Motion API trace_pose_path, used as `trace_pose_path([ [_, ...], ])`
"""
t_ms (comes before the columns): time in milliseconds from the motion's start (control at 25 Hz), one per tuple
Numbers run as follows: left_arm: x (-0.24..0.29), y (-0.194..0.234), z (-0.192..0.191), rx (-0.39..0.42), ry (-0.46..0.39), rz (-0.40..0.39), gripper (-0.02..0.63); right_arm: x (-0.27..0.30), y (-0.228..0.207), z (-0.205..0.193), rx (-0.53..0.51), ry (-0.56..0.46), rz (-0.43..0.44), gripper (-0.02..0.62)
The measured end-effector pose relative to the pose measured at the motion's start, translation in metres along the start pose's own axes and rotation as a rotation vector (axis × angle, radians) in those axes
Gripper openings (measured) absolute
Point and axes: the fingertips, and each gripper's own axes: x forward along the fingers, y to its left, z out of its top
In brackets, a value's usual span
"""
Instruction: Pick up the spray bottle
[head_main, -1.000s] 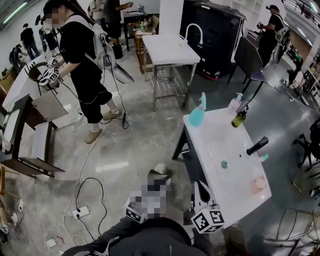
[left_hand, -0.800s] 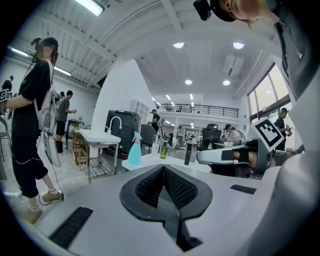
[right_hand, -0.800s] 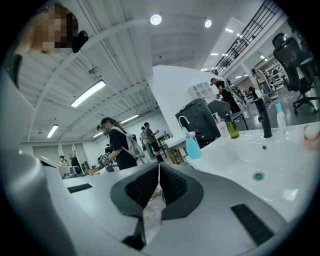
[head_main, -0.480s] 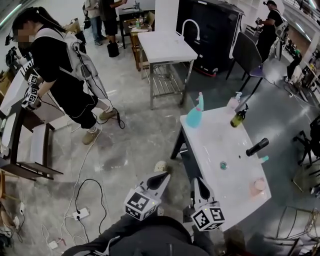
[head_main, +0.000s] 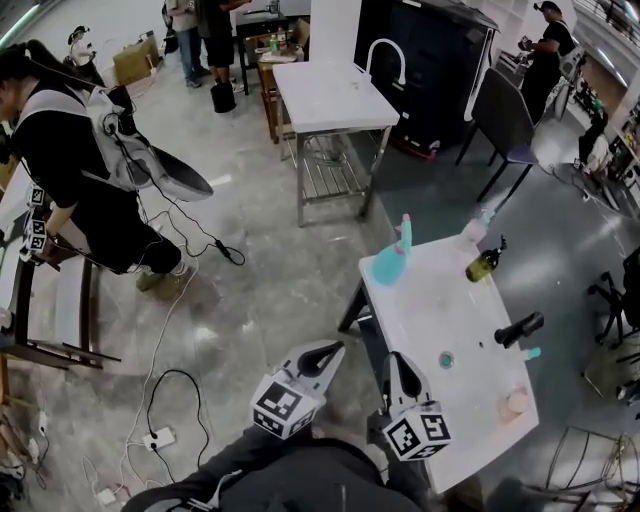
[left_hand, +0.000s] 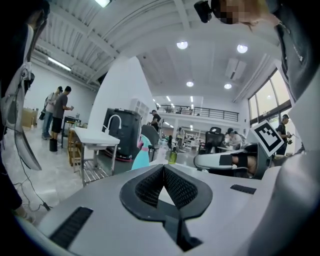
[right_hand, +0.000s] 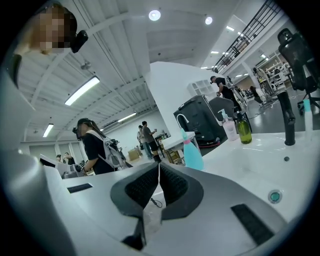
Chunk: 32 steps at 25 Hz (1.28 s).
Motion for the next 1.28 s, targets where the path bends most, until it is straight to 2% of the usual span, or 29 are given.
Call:
trace_pose_path([
  [320,0.062,0.051,0.034,0.019,-0.012,-0.049,0.006,0.069,-0.026,0.037,-0.005,-0.031,-0.034,0.012],
  [800,0.123,0.096,0.066,0.010,-0.016,-0.140,0.006,0.127,-0.054,0.072,0.000,-0.073,-0.128,0.012],
  [1200,0.176,0.116,0.070,0.015,0.004,-0.250,0.006,0.158,-0.074,0.101,-0.034,-0.184,-0.145,0.014],
  [1280,0.185,0.122,0.075,0.024,0.003,-0.265,0.006,0.165,-0.076,0.106,-0.045,-0.206,-0.144,0.032],
])
